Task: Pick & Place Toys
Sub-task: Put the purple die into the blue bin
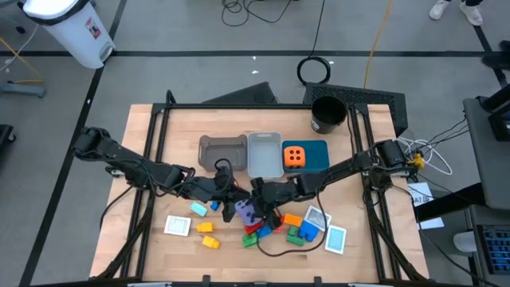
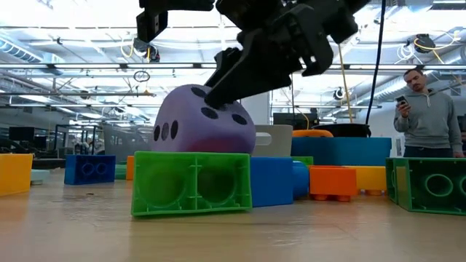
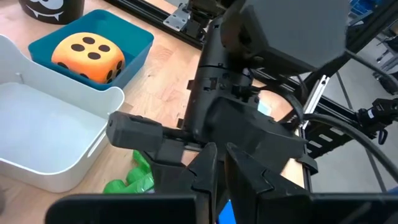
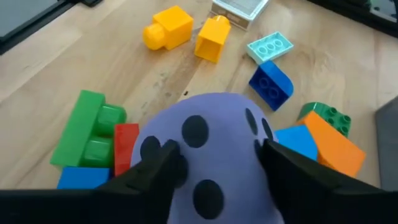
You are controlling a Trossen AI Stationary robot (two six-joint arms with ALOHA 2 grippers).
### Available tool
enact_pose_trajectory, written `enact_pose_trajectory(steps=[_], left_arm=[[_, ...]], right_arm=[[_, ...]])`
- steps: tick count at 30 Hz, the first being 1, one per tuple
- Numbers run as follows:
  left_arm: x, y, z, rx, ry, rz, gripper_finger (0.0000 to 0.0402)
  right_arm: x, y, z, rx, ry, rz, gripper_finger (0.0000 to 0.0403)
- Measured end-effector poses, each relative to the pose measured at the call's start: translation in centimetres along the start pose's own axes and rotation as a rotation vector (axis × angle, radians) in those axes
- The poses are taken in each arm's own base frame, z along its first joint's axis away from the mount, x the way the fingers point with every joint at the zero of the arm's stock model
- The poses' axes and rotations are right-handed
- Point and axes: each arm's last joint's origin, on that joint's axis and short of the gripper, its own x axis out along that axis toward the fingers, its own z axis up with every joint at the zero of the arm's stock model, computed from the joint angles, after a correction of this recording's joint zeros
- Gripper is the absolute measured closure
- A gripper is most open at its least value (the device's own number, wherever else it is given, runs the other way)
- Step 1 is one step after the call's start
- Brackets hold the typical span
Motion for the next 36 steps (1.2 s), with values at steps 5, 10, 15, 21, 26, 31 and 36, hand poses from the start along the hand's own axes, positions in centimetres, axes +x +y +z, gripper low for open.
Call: enact_pose_trajectory(steps=[5,10,15,21,26,31,36], left_arm=[[0.0,0.0,0.0,0.000,0.000,0.001,0.0366],[0.0,0.0,0.0,0.000,0.001,0.001,0.0366],[0.0,0.0,0.0,0.000,0.001,0.001,0.0366],[0.0,0.0,0.0,0.005,0.002,0.002,0.0366],[0.0,0.0,0.0,0.009,0.001,0.002,0.0366],[0.0,0.0,0.0,0.009,0.001,0.002,0.0366],[0.0,0.0,0.0,0.008,0.001,0.003,0.0366]], right_arm=[[0.0,0.2,-0.7,0.032,0.067,0.022,0.0249],[0.0,0.6,-0.6,-0.002,0.061,0.028,0.0241],[0.1,1.9,-0.3,-0.053,0.067,0.009,0.0160],[-0.2,3.8,-0.2,-0.157,0.140,-0.130,0.0079],[-1.8,4.5,0.7,-0.172,0.134,-0.212,0.0056],[-3.1,5.2,1.5,-0.147,0.095,-0.187,0.0058],[-3.6,5.2,2.0,-0.160,0.067,-0.198,0.0061]])
